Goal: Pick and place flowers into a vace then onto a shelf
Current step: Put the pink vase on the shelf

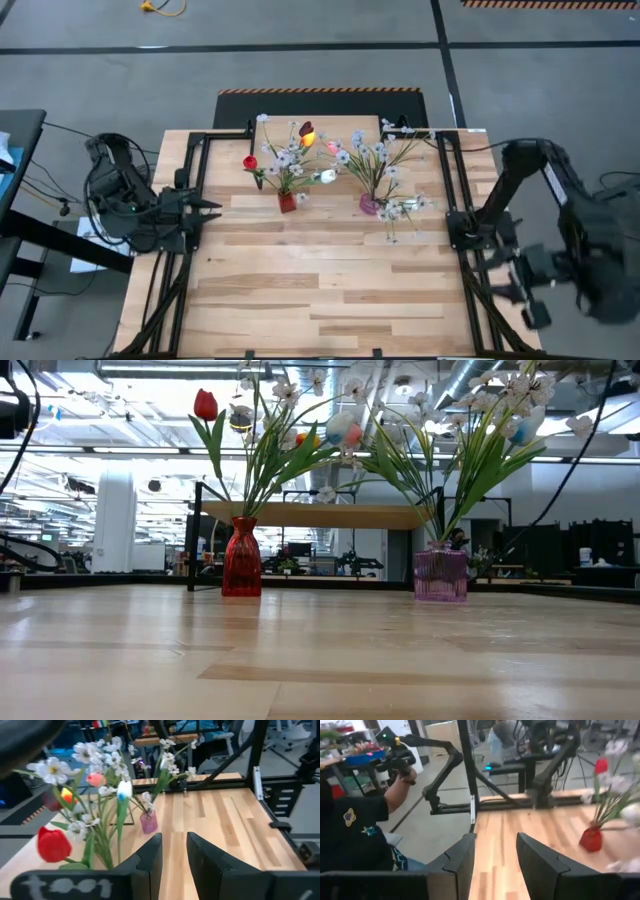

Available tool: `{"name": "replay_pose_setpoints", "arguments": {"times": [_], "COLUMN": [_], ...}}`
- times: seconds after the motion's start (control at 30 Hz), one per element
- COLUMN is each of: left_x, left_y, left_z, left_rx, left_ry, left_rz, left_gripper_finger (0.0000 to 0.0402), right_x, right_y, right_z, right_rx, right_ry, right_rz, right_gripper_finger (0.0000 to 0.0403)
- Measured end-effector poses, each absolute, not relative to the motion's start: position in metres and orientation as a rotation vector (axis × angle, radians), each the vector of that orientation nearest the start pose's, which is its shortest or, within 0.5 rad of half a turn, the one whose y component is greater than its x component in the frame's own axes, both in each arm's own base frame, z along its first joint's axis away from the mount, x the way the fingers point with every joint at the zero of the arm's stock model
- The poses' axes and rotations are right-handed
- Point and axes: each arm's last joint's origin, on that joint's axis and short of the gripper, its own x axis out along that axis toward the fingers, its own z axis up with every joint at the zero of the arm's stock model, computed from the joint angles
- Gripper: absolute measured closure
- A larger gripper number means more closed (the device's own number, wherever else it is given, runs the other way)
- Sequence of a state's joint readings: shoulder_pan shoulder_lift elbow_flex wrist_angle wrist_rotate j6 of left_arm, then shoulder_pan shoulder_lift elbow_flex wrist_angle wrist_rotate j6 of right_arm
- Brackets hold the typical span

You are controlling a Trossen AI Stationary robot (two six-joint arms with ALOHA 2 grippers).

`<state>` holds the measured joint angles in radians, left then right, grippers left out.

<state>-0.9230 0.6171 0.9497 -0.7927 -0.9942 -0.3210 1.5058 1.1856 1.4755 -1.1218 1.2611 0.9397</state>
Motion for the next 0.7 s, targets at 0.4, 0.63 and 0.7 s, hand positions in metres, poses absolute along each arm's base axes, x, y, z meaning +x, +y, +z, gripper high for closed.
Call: {"name": "replay_pose_setpoints", "arguments": {"times": [0.4,0.63,0.7], "left_x": [0.075,0.074,0.074], "left_y": [-0.058,-0.058,-0.058], "left_z": [0.359,0.361,0.361], "left_rx": [0.037,-0.003,-0.021], "left_ry": [0.216,0.204,0.211], "left_rz": [0.137,0.120,0.093], "left_gripper_finger": [0.0322,0.0322,0.0322], "right_x": [0.074,0.101,0.111], "right_y": [0.241,0.235,0.219], "right_z": [0.346,0.325,0.337], "right_rx": [0.352,0.210,0.179], "right_ry": [0.327,0.405,0.423], "right_rz": [-0.080,-0.181,-0.195], "right_gripper_finger": [0.0262,0.0264,0.0266]}}
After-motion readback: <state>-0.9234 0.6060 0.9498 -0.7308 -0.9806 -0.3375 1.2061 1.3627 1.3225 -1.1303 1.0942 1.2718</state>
